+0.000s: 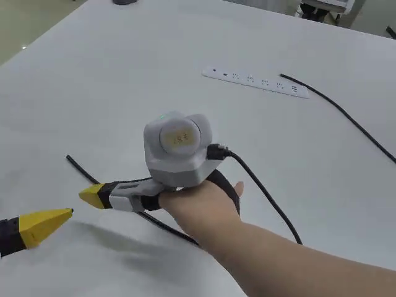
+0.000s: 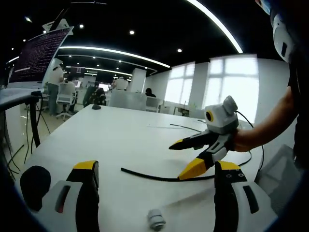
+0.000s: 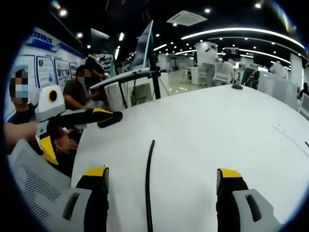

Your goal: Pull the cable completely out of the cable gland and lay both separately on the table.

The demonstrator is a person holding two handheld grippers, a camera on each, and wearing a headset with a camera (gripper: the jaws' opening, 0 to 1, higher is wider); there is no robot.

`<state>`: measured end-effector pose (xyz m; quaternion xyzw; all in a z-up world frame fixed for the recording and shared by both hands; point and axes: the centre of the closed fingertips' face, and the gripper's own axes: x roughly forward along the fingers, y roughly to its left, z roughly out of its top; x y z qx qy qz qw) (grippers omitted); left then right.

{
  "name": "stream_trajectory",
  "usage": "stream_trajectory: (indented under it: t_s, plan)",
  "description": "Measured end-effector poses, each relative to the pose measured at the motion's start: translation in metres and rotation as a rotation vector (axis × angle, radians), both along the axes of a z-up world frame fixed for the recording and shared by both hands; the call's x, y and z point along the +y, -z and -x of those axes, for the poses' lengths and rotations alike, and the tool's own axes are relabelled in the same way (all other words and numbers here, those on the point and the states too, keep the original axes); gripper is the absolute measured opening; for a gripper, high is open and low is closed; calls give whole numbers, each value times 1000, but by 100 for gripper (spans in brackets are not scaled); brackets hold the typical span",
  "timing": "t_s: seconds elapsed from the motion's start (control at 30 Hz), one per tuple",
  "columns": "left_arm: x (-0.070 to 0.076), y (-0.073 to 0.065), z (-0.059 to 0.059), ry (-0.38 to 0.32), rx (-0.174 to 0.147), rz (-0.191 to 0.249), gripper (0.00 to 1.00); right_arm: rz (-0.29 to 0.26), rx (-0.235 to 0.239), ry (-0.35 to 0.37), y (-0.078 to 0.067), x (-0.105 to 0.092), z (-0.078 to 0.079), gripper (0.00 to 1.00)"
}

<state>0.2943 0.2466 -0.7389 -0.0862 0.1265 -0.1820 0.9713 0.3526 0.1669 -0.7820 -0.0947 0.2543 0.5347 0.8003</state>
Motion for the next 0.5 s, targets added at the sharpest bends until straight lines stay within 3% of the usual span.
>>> stream_trajectory:
  t_s: [0.07,0.1,0.13,0.2,0.27,0.3,0.33,0.47,0.5]
  plan:
    - [-11,3,-5,36,63,7,99,-21,15,3,-11,-17,5,100]
    - [-11,8,-7,22,108,8,99,-28,8,8,-17,-26,6,99]
    - [-17,7,-11,21,125,32,99,-23,-9,34,-24,-41,4,99]
    - [-25,1,-16,54,95,19,99,10,46,93,-28,-73,7,99]
    - [-30,-9,-22,75,40,-17,99,9,48,155,-36,-98,1,99]
    - [-36,-15,-25,97,18,-37,99,28,62,192,-39,-119,2,99]
    - [-41,-17,-25,119,10,-45,99,24,47,218,-43,-132,-1,99]
    - [-63,-20,-26,194,53,-83,99,58,74,386,-50,-212,3,99]
    - [-67,-20,-27,205,63,-94,99,59,76,396,-51,-218,5,99]
